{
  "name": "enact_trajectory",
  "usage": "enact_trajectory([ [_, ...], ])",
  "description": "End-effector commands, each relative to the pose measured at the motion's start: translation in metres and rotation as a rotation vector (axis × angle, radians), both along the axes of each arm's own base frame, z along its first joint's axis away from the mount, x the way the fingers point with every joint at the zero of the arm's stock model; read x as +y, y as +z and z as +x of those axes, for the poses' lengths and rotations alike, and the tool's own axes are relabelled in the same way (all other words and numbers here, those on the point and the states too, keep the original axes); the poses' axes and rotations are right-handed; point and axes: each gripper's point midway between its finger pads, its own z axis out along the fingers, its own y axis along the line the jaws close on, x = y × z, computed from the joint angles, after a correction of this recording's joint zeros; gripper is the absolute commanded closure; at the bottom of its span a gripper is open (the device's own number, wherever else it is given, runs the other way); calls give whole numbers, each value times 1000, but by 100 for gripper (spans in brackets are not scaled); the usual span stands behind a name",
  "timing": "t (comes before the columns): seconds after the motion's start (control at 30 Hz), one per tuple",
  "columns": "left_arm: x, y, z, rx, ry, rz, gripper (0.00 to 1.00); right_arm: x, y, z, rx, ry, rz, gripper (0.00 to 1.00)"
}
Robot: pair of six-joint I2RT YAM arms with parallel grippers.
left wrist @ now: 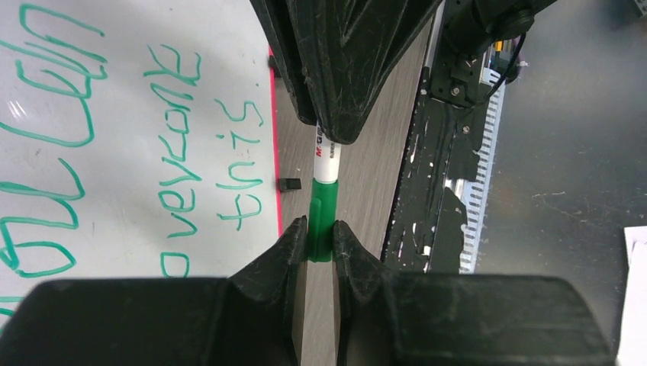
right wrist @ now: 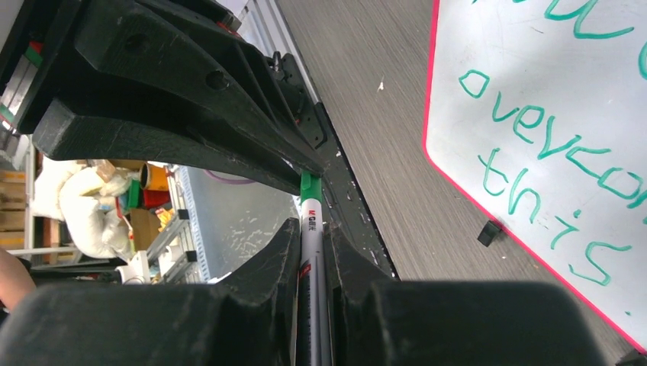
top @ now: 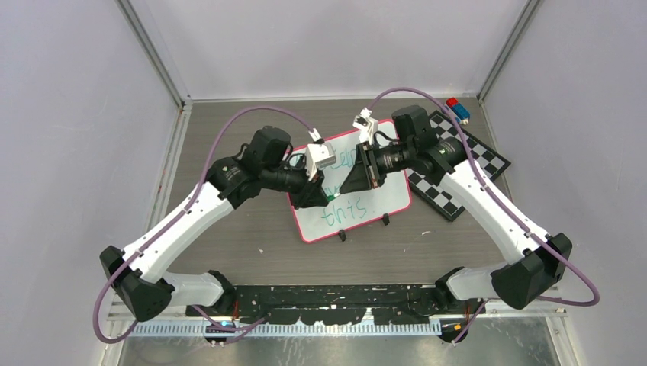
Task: Write a sentence on the whiteboard
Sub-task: Close the whiteboard marker at the center of the board.
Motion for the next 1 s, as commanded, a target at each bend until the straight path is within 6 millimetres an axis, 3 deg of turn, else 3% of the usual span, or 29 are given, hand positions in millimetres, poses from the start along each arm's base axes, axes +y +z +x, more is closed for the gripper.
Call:
enact_trajectory([
  [0.0, -30, 78, 14, -167, -48, -212, 100, 13, -13, -5, 41, 47, 44, 100],
  [0.3, -38, 93, 27, -238, -64, -197, 100, 15, -29, -7, 104, 60, 42, 100],
  [0.43, -37, 90, 29, -233, -60, -177, 98, 11, -26, 0, 105, 41, 52, 100],
  [0.53, -25, 88, 32, -209, -24, -153, 73, -4, -18, 25, 118, -34, 77, 100],
  [0.67, -1, 89, 41, -96, 21, -150, 55, -27, 5, 56, 146, -120, 166, 100],
  [0.87, 17, 91, 36, 71, 60, -176, 32, -31, 45, 63, 136, -141, 316, 100],
  [0.97, 19, 84, 31, 203, 49, -177, 29, -29, 65, 56, 124, -122, 395, 100],
])
